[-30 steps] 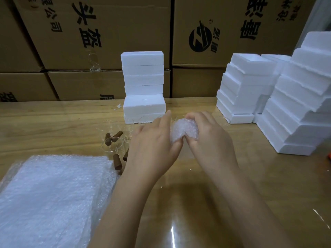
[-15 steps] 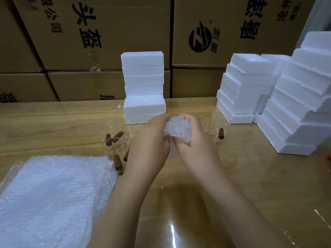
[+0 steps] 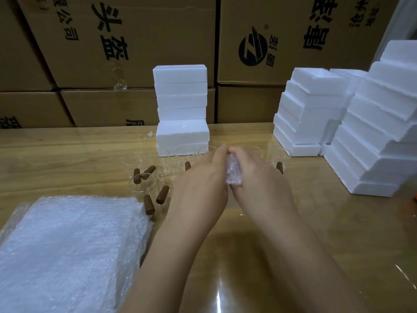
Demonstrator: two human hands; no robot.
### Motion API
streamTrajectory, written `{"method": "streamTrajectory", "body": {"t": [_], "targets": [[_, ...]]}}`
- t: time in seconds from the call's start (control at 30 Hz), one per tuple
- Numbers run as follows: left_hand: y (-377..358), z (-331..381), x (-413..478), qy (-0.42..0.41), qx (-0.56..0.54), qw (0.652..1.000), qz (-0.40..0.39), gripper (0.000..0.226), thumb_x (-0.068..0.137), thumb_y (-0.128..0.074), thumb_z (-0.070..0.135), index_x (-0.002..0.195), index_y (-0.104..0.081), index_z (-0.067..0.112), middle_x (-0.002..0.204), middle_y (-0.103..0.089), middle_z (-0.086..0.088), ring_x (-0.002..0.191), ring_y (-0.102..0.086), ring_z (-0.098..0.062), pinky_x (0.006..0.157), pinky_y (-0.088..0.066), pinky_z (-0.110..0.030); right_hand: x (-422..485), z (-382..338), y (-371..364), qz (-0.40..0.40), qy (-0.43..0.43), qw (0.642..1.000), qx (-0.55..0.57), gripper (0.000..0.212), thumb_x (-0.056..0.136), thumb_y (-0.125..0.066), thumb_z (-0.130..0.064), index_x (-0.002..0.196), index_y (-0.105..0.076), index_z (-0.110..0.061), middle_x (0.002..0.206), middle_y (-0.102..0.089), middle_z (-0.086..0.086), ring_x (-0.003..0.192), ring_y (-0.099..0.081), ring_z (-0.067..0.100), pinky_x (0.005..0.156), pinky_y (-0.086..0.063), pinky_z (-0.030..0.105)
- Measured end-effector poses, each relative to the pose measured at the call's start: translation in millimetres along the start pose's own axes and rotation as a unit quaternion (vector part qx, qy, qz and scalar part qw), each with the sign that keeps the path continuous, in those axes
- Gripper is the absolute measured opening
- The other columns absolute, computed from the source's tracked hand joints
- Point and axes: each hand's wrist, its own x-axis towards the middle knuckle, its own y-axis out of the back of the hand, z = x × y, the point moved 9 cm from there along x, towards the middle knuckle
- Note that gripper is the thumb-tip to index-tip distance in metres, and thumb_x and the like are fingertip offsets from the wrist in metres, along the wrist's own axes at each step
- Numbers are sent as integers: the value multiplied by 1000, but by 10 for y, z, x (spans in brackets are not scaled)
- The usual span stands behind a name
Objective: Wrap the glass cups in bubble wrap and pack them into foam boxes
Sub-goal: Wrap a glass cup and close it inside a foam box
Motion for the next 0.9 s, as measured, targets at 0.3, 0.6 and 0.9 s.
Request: {"method": "streamTrajectory", "body": {"t": [0.3, 0.6, 0.9], "targets": [[145, -368, 11, 152, -343, 920, 117, 29, 85, -49, 0, 102, -54, 22, 82, -58, 13, 72, -54, 5, 54, -38, -6, -17, 61, -117, -73, -79, 955, 278, 60, 82, -55, -57, 136, -33, -42, 111, -57, -24, 91, -57, -11, 74, -45, 8], [18, -213, 16, 114, -293, 948, 51, 35, 86, -57, 19, 120, -50, 25, 116, -58, 9, 98, -54, -4, 75, -44, -20, 45, 247, 8, -6, -96, 974, 204, 27, 91, -51, -25, 118, -49, -28, 86, -64, -6, 78, -58, 16, 66, -46, 31], [-24, -157, 21, 85, -189, 978, 32, 72, 88, -49, 6, 151, -17, 18, 133, -50, -1, 103, -50, -11, 72, -35, -21, 20, 34, 210, 57, 3, 995, 80, 44, 79, -53, -10, 122, -50, -17, 88, -47, -11, 82, -40, 16, 73, -31, 34]]}}
